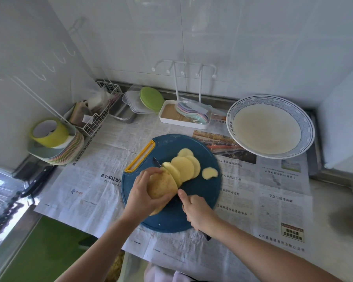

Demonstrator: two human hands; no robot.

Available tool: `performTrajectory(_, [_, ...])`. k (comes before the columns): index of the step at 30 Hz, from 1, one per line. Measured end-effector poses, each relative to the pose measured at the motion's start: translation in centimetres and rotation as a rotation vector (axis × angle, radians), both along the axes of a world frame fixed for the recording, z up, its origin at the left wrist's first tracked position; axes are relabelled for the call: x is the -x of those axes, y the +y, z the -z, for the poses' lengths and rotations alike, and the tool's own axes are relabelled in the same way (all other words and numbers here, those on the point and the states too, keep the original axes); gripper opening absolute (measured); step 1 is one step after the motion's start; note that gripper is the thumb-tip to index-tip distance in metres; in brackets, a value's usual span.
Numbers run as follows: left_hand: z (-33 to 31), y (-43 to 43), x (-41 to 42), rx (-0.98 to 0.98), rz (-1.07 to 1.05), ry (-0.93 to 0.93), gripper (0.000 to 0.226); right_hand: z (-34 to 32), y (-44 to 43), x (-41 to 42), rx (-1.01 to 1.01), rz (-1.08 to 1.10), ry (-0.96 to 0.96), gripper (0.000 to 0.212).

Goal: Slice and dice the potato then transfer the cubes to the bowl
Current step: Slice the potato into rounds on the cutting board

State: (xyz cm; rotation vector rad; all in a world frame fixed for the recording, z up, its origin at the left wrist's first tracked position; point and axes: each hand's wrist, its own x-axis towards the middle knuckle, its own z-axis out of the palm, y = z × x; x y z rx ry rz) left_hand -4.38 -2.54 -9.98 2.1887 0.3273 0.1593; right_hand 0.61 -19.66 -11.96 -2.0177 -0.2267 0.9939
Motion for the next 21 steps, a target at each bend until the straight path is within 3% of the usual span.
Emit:
performTrajectory(12, [0.7, -0.5, 1.0, -0.179, 0.019, -0.103, 0.061, -0.8, 0.7, -0.2, 0.033, -0.025, -0.024, 0.059])
performTrajectory(21, [1.0, 0.1, 0.6, 0.067, -0.209, -0.057, 0.060, -1.2, -1.2, -1.3, -0.107, 0.088, 0.089, 0.055])
